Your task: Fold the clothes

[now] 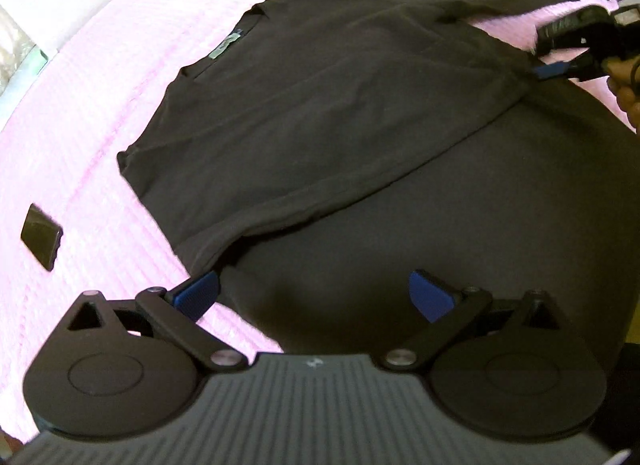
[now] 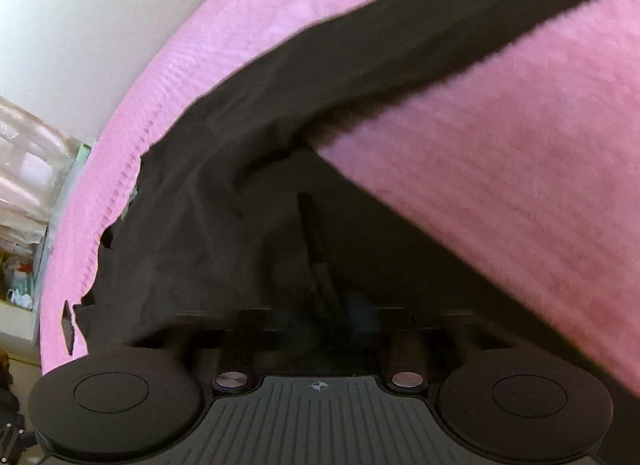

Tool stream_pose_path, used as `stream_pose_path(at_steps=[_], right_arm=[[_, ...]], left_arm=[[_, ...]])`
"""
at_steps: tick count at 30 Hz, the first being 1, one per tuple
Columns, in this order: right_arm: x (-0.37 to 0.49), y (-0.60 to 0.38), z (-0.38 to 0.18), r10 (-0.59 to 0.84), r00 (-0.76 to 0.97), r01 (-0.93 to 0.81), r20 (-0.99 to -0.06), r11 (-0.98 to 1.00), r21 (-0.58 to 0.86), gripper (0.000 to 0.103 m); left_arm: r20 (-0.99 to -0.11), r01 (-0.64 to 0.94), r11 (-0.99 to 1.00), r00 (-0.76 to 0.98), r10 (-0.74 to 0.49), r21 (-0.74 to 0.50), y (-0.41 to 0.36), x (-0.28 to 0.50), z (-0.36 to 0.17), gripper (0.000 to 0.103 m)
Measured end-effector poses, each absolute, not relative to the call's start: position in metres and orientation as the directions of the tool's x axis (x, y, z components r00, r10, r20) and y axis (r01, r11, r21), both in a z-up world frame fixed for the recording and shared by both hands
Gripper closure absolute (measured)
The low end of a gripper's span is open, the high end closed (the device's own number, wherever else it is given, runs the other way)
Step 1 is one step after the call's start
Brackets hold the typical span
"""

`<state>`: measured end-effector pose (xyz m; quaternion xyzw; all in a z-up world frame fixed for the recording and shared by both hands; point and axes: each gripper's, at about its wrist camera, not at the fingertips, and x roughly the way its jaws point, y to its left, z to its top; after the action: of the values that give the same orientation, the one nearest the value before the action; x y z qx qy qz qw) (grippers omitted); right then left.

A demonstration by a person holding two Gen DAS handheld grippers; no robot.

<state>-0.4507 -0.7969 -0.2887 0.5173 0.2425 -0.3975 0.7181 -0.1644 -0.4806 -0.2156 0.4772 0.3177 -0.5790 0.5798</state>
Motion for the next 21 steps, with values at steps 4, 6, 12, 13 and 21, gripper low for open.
stream_pose_path(at_steps=[4, 6, 12, 13, 21], right_arm=[[-0.447, -0.814, -0.278, -0.335, 0.604, 0.797, -0.723, 0.254, 0.549, 0.026], [-0.433, -0.827, -0.280, -0.317, 0.618, 0.784, -0.720, 0.320, 0.532, 0.027], [-0.397, -0.854, -0.305, -0.231, 0.597, 0.747, -0.768, 0.508, 0.428, 0.066], [-0.393, -0.856, -0.309, -0.219, 0.577, 0.748, -0.787, 0.529, 0.401, 0.090], [-0.396, -0.864, -0.271, -0.351, 0.577, 0.744, -0.737, 0.599, 0.297, 0.099]], left_arm=[[-0.904, 0.965, -0.154, 0.136, -0.404, 0.214, -0.507, -0.161, -0.219, 0.002], [-0.895, 0.955, -0.179, 0.140, -0.424, 0.235, -0.527, -0.157, -0.223, 0.002], [-0.873, 0.911, -0.266, 0.169, -0.457, 0.316, -0.583, -0.148, -0.244, 0.002], [-0.871, 0.905, -0.272, 0.176, -0.459, 0.326, -0.588, -0.147, -0.247, 0.002], [-0.875, 0.926, -0.229, 0.171, -0.453, 0.300, -0.602, -0.144, -0.243, 0.003]])
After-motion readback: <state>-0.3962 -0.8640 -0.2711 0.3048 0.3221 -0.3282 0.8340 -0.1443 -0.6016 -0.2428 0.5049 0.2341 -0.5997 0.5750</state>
